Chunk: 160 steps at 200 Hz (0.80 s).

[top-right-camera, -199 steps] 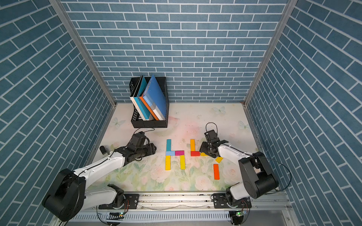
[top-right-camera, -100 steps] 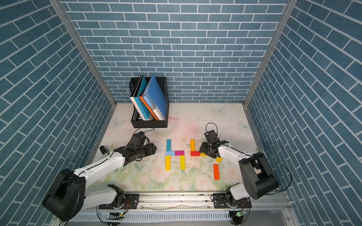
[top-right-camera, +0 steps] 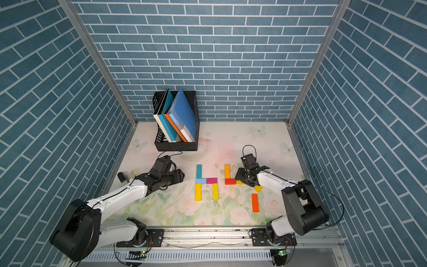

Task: Assemble the letter h with building blocks
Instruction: Assemble the building block at the center of the board.

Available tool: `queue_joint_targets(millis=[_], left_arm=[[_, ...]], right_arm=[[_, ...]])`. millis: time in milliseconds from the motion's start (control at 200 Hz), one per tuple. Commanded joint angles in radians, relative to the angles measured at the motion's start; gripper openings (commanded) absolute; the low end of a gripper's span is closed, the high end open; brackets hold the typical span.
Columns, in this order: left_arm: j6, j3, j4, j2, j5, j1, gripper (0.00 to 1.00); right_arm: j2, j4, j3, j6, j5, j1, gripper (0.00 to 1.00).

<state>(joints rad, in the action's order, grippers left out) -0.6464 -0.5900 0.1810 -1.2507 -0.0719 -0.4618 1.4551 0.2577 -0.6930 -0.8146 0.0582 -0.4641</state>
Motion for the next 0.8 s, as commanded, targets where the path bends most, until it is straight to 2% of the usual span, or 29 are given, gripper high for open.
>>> queue_joint_targets(millis=[0,540,680,795], left_arm=[[0.006,0.013,-0.004,-0.006,-0.002,-0.003,0.67],[0.006,0.016,-0.003,-0.003,0.0,-0.003,0.67],[0.005,0.016,0.001,0.004,0.001,-0.005,0.67],[0.006,0.016,0.003,0.011,0.003,-0.003,0.67]], right_arm=[[0.021,-0.006,-0.021,0.009,0.0,-0.004,0.67],[-0.008,0.006,-0.02,0.012,-0.023,-0.001,0.68],[-0.079,0.153,-0.062,0.007,-0.182,0.011,0.71],[-0.15,0.266,-0.039,-0.041,-0.294,0.071,0.73]])
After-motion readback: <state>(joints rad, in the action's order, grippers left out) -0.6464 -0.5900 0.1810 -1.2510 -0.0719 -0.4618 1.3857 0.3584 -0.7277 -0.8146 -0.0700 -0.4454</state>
